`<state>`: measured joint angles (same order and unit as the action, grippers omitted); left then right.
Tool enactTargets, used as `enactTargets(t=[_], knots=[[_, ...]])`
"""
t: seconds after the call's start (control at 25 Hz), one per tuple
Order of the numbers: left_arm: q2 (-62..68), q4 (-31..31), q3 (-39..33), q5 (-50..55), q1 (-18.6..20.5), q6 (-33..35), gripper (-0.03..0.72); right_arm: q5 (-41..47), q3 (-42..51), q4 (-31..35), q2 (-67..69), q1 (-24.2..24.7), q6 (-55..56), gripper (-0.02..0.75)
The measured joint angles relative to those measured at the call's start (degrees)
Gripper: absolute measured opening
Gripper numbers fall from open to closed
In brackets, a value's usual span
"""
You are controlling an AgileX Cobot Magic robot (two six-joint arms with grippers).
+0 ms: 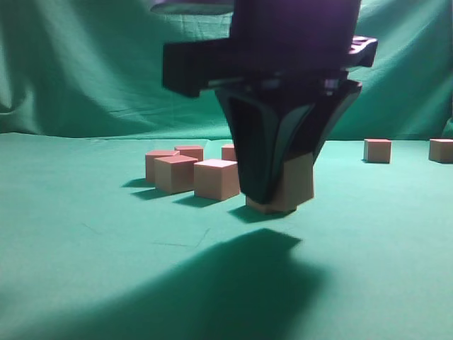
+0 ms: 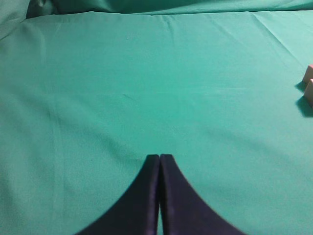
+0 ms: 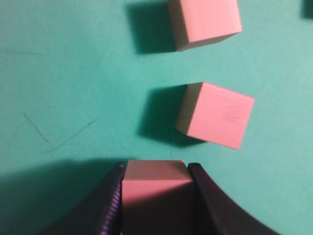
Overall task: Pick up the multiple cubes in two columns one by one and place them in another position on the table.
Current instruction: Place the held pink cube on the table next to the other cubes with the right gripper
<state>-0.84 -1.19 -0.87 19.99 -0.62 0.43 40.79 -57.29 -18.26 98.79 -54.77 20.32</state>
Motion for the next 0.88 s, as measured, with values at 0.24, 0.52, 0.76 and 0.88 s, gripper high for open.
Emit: enactTargets(t=[0.24,0.52,0.76,0.88], knots=[[0.00,0.00,0.00,0.00,0.00,0.00,0.000,-2.00,0.00,-0.24,1.38,0.00,0.08,0.260],[0.00,0.00,0.00,0.00,0.00,0.00,0.000,-3.74,0.00,-0.44,1.38,0.00,1.35,0.260],[0.00,0.00,0.00,0.00,0.00,0.00,0.000,-3.74,0.00,-1.91,2.12,0.03,1.47,0.260],[0.00,0.00,0.00,0.00,0.00,0.00,0.000,-3.62,0.00,-2.13,2.62,0.03,1.47,0.260]])
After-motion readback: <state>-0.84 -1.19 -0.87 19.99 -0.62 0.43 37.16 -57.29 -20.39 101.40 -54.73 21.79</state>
